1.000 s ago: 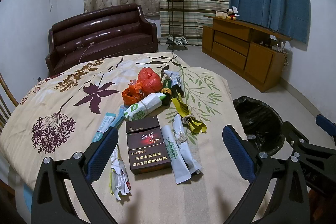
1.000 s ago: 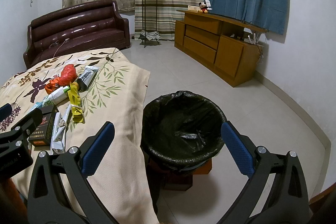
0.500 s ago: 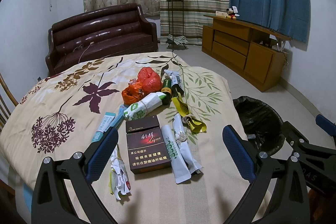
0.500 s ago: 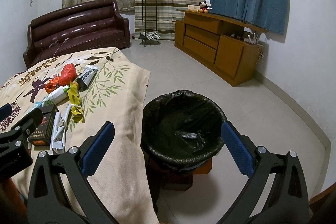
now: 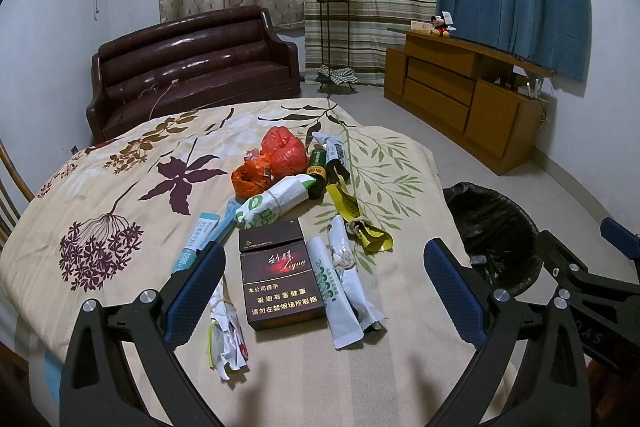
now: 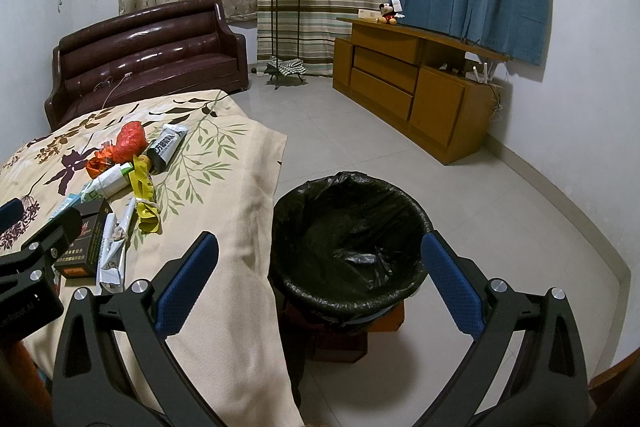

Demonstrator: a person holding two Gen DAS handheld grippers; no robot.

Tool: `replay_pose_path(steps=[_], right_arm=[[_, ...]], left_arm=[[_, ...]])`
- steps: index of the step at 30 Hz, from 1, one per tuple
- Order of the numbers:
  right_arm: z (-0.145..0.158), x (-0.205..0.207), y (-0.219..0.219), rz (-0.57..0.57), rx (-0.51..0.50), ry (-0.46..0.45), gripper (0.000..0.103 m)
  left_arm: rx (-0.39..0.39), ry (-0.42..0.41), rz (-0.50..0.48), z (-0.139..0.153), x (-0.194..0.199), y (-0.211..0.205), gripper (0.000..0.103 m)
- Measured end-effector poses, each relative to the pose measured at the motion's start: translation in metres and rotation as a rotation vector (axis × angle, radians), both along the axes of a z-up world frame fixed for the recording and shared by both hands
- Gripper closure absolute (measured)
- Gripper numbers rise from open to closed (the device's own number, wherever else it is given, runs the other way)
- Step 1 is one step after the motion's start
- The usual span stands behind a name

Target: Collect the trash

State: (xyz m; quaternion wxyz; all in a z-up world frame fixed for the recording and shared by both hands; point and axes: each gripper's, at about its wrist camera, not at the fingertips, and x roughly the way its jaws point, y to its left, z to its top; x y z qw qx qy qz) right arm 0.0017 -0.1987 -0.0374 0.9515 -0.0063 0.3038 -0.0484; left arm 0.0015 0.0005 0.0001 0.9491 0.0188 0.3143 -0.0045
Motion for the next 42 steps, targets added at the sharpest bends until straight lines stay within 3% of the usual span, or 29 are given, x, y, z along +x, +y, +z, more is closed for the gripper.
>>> replay_pose_path(steps=[42], right_arm=[[-0.0029, 0.0039, 0.0014, 0.004, 0.006, 0.011, 0.004]], left_arm=[[-0.006, 0.017, -0.010, -0.0070, -0.0032, -0.0057, 0.006]])
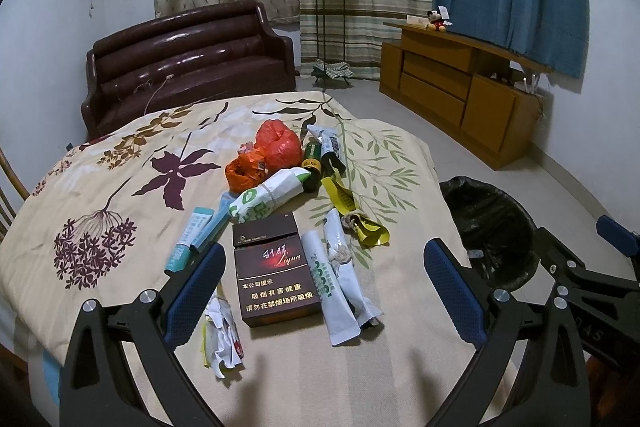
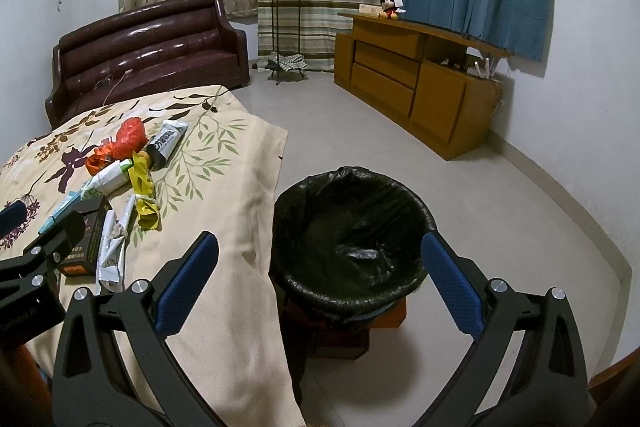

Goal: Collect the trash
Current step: 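Reach the left tool toward the crumpled white wrapper and close on it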

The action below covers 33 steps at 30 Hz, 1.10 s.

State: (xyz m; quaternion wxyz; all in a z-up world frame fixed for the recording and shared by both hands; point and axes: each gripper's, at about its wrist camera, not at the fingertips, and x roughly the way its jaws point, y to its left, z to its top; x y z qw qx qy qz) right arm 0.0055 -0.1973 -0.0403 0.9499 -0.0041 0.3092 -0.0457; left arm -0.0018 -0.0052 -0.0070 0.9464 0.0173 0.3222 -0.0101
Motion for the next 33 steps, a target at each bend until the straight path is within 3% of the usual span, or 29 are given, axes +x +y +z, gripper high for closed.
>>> replay_pose_path(steps=[16, 22, 25, 26, 27, 33], right_arm=[[-0.009, 0.007, 0.018, 0.046, 0.014, 0.036, 0.005], [-0.012, 0.013, 0.027, 0.070, 0.012, 0.059, 0.015], [-0.014, 0.013, 0.031, 0.082, 0.012, 0.067, 0.016], [-0.015, 0.014, 0.032, 0.085, 0.011, 0.069, 0.016], [-0.015, 0.014, 0.033, 0.087, 0.011, 0.071, 0.016], [-0.020, 0.018, 0.036, 0.091, 0.014, 0.087, 0.016]], left_arm=[[-0.005, 0.070, 0.064, -0.010, -0.012, 0.045, 0.007], [-0.007, 0.091, 0.096, -0.015, -0.019, 0.064, 0.008], [-0.007, 0.108, 0.101, -0.018, -0.021, 0.069, 0.015], [-0.007, 0.118, 0.105, -0.020, -0.021, 0.071, 0.025], [-0.010, 0.129, 0.107, -0.022, -0.018, 0.072, 0.029], [-0.026, 0.152, 0.133, -0.029, -0.013, 0.084, 0.029]])
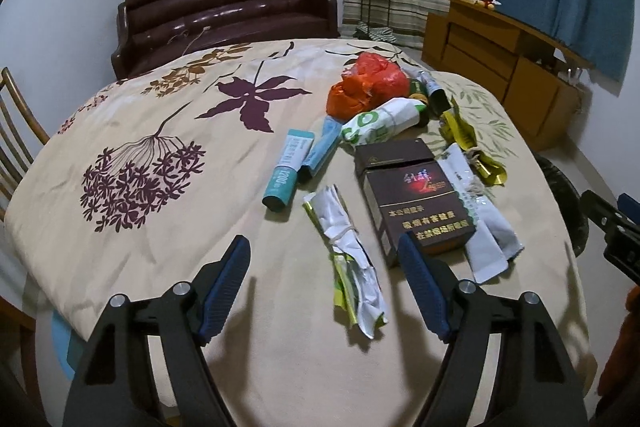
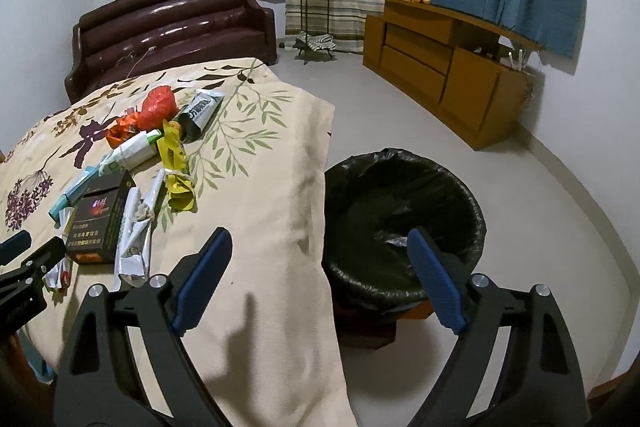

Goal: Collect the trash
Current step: 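Reach the left tool toward the crumpled white wrapper and close on it, then lift the white wrapper with the left tool while the right tool grasps a white tube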

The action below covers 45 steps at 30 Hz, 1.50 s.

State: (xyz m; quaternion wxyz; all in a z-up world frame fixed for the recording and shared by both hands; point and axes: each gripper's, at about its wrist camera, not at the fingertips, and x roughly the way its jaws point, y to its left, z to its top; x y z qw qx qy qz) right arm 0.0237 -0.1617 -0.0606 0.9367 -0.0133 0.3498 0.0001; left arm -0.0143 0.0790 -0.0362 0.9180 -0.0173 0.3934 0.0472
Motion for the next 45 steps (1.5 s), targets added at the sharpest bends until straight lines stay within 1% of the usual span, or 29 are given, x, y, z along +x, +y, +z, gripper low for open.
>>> replay_pose_path(steps=[6, 13, 16, 19, 21, 23, 25, 26, 27, 28, 29, 31, 33, 35, 38, 43, 45], right_arm=[[-0.004, 0.001, 0.004, 0.009, 0.000, 0.014, 0.016], [-0.004, 0.001, 0.006, 0.013, 0.002, 0.012, 0.016], [-0.004, 0.001, 0.006, 0.016, 0.005, 0.014, 0.016], [-0.006, 0.002, 0.006, 0.018, 0.009, 0.020, 0.016], [-0.006, 0.002, 0.006, 0.018, 0.012, 0.020, 0.016], [-0.006, 0.002, 0.006, 0.019, 0.011, 0.021, 0.016], [-0.006, 0.002, 0.006, 0.020, 0.011, 0.022, 0.016], [-0.007, 0.002, 0.006, 0.022, 0.011, 0.022, 0.016], [-0.007, 0.002, 0.007, 0.024, 0.012, 0.022, 0.016], [-0.007, 0.002, 0.007, 0.026, 0.012, 0.022, 0.016], [-0.007, 0.002, 0.008, 0.028, 0.012, 0.022, 0.016], [-0.007, 0.001, 0.010, 0.034, 0.011, 0.022, 0.016], [-0.007, 0.000, 0.013, 0.041, 0.008, 0.023, 0.019], [-0.006, 0.000, 0.018, 0.053, 0.007, 0.025, 0.022], [-0.004, -0.001, 0.026, 0.069, 0.008, 0.021, 0.022], [0.000, 0.000, 0.040, 0.100, 0.007, 0.017, 0.023], [0.000, 0.001, 0.046, 0.118, 0.015, 0.021, 0.029]], left_arm=[[0.014, -0.013, -0.004, -0.001, 0.001, -0.001, 0.029], [0.009, -0.012, -0.002, 0.000, -0.001, 0.001, 0.029], [0.016, 0.000, 0.002, -0.004, -0.001, 0.004, 0.029], [0.006, 0.018, 0.003, -0.008, 0.001, 0.005, 0.029], [0.001, 0.015, -0.002, -0.008, 0.001, 0.003, 0.029], [0.011, 0.017, -0.007, -0.010, 0.003, 0.000, 0.029], [0.008, 0.033, -0.018, -0.013, 0.005, 0.001, 0.037], [-0.004, 0.044, -0.024, -0.015, 0.006, 0.001, 0.044], [-0.021, 0.056, -0.029, -0.017, 0.007, 0.003, 0.047], [-0.017, 0.051, -0.027, -0.017, 0.006, 0.003, 0.050], [-0.012, 0.050, -0.031, -0.016, 0.005, 0.002, 0.056], [-0.012, 0.045, -0.040, -0.016, 0.004, 0.003, 0.063], [-0.014, 0.041, -0.049, -0.015, 0.003, 0.003, 0.073], [-0.026, 0.039, -0.059, -0.015, 0.002, 0.004, 0.076], [-0.034, 0.035, -0.062, -0.014, 0.001, 0.006, 0.078], [-0.035, 0.023, -0.060, -0.012, -0.002, 0.012, 0.079], [-0.037, 0.020, -0.054, -0.012, -0.003, 0.015, 0.079]])
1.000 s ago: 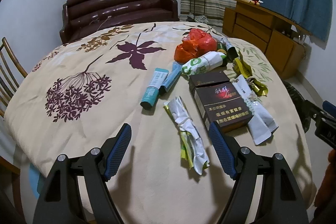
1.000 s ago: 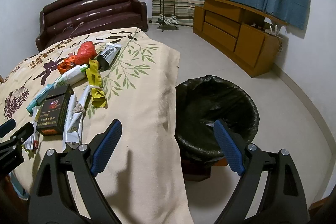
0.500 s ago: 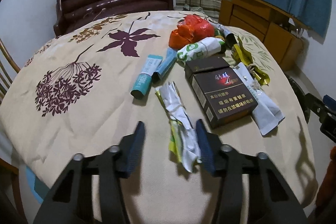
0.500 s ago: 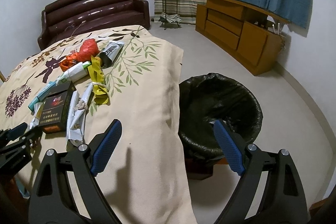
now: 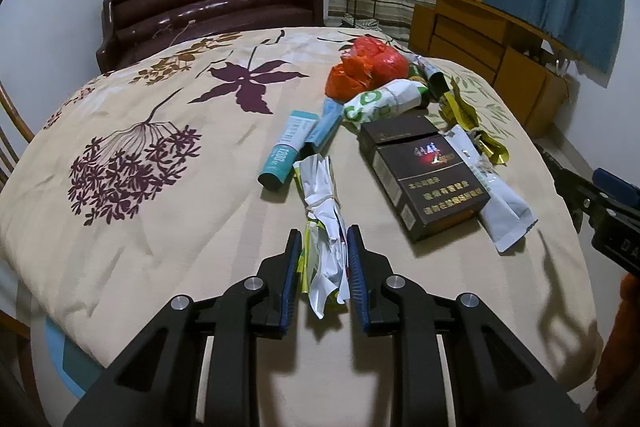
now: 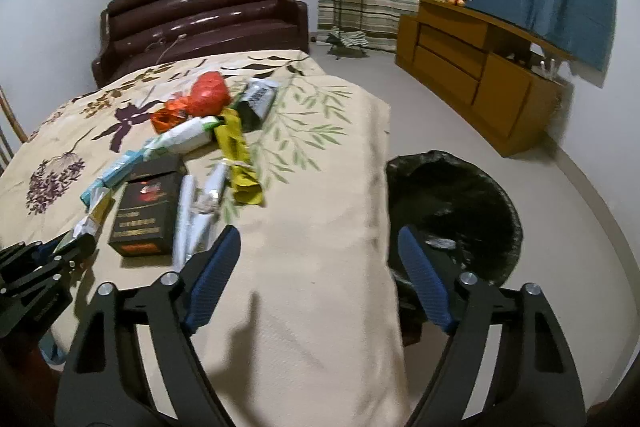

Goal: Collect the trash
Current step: 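Lift the white wrapper with the left tool while the right tool grasps a white tube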

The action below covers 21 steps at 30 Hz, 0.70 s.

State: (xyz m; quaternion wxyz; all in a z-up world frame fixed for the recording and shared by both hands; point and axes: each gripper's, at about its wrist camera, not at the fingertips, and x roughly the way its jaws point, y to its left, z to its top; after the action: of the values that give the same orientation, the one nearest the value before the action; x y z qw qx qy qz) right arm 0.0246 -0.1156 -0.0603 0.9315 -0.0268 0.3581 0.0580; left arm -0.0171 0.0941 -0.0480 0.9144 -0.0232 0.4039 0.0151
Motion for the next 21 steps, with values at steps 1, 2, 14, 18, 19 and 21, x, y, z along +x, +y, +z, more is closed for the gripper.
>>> replay_pose_path(steps=[1, 2, 14, 18, 19, 21], right_arm=[[0.000, 0.001, 0.002, 0.005, 0.005, 0.005, 0.030], [0.000, 0.002, 0.004, 0.010, 0.011, 0.009, 0.030], [-0.006, 0.012, 0.037, 0.077, 0.015, 0.044, 0.038], [-0.010, 0.016, 0.043, 0.087, 0.008, 0.066, 0.045], [-0.011, 0.018, 0.045, 0.089, 0.009, 0.074, 0.045], [-0.015, 0.021, 0.048, 0.093, 0.003, 0.086, 0.047]], left_arm=[[-0.001, -0.001, 0.002, 0.000, 0.000, 0.002, 0.079], [-0.001, -0.003, 0.004, 0.000, -0.001, 0.003, 0.079], [0.004, -0.012, 0.018, -0.001, -0.001, 0.021, 0.079], [-0.002, -0.012, 0.020, -0.001, -0.001, 0.026, 0.079], [-0.002, -0.013, 0.019, -0.001, -0.001, 0.026, 0.079], [-0.001, -0.013, 0.018, -0.001, -0.001, 0.026, 0.079]])
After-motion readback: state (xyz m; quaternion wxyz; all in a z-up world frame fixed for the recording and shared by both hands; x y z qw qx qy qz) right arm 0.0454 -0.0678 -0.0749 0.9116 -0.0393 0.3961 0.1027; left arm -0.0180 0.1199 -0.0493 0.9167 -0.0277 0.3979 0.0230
